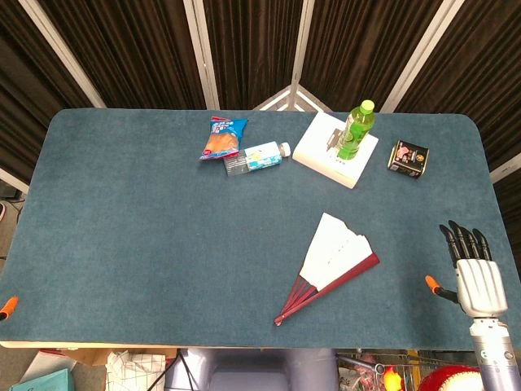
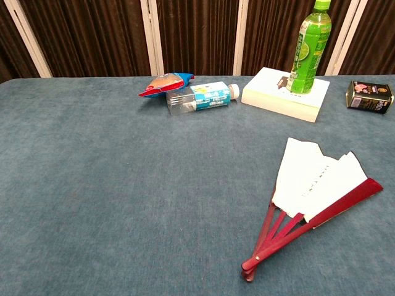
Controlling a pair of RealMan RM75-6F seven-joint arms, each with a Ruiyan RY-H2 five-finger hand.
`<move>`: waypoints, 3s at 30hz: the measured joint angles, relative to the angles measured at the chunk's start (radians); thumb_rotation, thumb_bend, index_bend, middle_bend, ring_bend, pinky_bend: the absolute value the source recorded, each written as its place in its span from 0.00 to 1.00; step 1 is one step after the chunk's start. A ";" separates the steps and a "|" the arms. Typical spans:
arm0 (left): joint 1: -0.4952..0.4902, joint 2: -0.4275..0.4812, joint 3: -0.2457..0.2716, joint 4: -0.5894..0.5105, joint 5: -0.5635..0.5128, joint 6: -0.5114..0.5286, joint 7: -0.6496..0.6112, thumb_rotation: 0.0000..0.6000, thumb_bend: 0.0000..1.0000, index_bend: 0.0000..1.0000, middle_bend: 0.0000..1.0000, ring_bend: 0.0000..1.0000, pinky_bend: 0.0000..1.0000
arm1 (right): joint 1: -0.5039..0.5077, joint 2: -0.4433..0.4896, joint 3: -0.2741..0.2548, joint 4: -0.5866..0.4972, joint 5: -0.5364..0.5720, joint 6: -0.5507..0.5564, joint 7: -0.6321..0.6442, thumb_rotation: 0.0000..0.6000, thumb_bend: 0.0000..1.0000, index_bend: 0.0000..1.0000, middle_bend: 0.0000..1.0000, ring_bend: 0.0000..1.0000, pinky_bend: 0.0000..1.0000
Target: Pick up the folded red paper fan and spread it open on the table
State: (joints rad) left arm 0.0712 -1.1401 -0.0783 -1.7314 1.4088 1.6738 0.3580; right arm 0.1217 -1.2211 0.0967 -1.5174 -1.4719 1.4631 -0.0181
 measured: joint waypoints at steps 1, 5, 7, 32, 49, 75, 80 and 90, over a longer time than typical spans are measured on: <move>-0.002 0.000 -0.002 0.001 -0.005 -0.004 0.001 1.00 0.09 0.06 0.00 0.00 0.00 | 0.001 -0.001 0.001 0.001 0.001 -0.001 -0.001 1.00 0.21 0.08 0.07 0.09 0.00; -0.005 -0.001 -0.003 0.002 -0.007 -0.010 0.006 1.00 0.09 0.06 0.00 0.00 0.00 | 0.001 -0.001 -0.001 0.000 -0.005 0.001 -0.005 1.00 0.21 0.09 0.07 0.09 0.00; -0.003 -0.001 0.000 0.000 0.001 -0.005 0.006 1.00 0.09 0.06 0.00 0.00 0.00 | -0.001 0.001 -0.003 -0.005 -0.010 0.007 -0.006 1.00 0.21 0.10 0.07 0.09 0.00; 0.011 -0.001 -0.006 0.024 0.050 0.048 -0.073 1.00 0.09 0.06 0.00 0.00 0.00 | 0.017 -0.082 -0.091 0.059 -0.168 -0.005 -0.004 1.00 0.21 0.30 0.07 0.09 0.00; 0.004 -0.011 -0.006 0.020 0.035 0.024 -0.033 1.00 0.09 0.06 0.00 0.00 0.00 | 0.017 -0.292 -0.154 0.317 -0.280 0.031 -0.051 1.00 0.21 0.32 0.07 0.09 0.00; -0.002 -0.037 -0.020 0.026 0.005 0.023 0.025 1.00 0.09 0.06 0.00 0.00 0.00 | 0.119 -0.447 -0.139 0.494 -0.286 -0.053 -0.044 1.00 0.22 0.38 0.07 0.09 0.01; -0.003 -0.040 -0.021 0.028 0.001 0.021 0.033 1.00 0.09 0.06 0.00 0.00 0.00 | 0.138 -0.458 -0.133 0.495 -0.282 -0.068 -0.055 1.00 0.22 0.41 0.07 0.09 0.01; -0.007 -0.045 -0.023 0.031 -0.004 0.017 0.043 1.00 0.09 0.06 0.00 0.00 0.00 | 0.164 -0.489 -0.134 0.504 -0.270 -0.096 -0.056 1.00 0.24 0.43 0.07 0.09 0.02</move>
State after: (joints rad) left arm 0.0643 -1.1852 -0.1014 -1.7005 1.4044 1.6912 0.4008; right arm 0.2852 -1.7097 -0.0369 -1.0130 -1.7421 1.3669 -0.0736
